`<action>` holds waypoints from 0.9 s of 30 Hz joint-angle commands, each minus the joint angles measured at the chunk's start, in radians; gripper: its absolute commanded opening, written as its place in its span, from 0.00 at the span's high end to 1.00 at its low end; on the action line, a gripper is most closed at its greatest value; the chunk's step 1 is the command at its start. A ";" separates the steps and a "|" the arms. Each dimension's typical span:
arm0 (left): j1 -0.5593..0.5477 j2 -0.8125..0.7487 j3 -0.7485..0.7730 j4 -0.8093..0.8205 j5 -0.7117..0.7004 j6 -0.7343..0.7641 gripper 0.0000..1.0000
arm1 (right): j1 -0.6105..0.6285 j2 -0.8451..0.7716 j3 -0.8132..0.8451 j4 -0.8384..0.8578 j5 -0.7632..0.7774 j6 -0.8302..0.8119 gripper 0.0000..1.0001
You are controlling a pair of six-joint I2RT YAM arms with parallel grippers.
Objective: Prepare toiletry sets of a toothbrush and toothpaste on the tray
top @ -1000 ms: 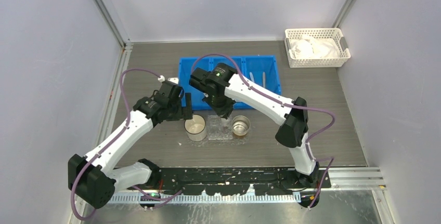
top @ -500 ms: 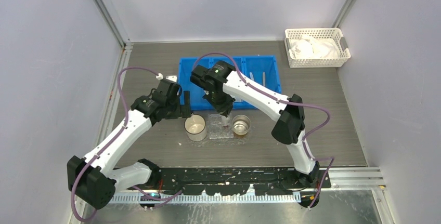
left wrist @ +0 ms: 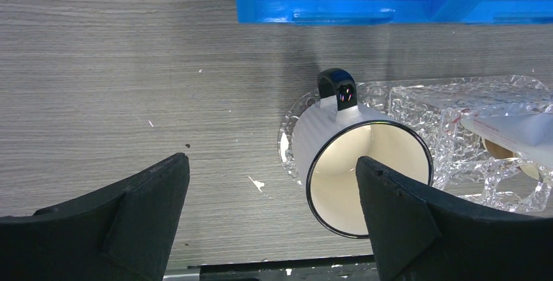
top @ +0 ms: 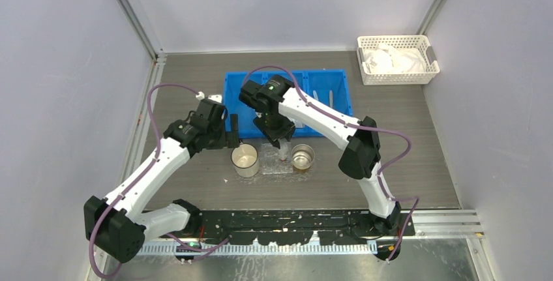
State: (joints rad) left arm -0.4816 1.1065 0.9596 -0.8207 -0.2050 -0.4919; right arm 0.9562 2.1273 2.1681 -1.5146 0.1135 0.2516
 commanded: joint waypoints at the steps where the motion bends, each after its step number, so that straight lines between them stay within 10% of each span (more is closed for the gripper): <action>1: 0.011 -0.027 0.032 -0.004 0.009 0.011 0.00 | -0.003 -0.023 0.054 0.013 0.003 -0.011 0.50; 8: 0.014 -0.035 0.037 -0.015 0.004 0.016 0.00 | -0.012 -0.091 0.158 0.034 0.078 0.025 0.34; 16: 0.022 -0.057 0.036 -0.029 -0.014 0.020 0.00 | -0.232 -0.227 -0.087 0.420 0.051 0.131 0.37; 27: 0.029 -0.086 0.062 -0.070 -0.044 0.044 0.00 | -0.405 0.133 0.120 0.539 -0.089 0.146 0.36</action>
State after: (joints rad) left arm -0.4595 1.0466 0.9737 -0.8688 -0.2161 -0.4763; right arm 0.5514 2.1582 2.2009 -1.0416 0.0898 0.3801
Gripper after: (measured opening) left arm 0.996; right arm 0.643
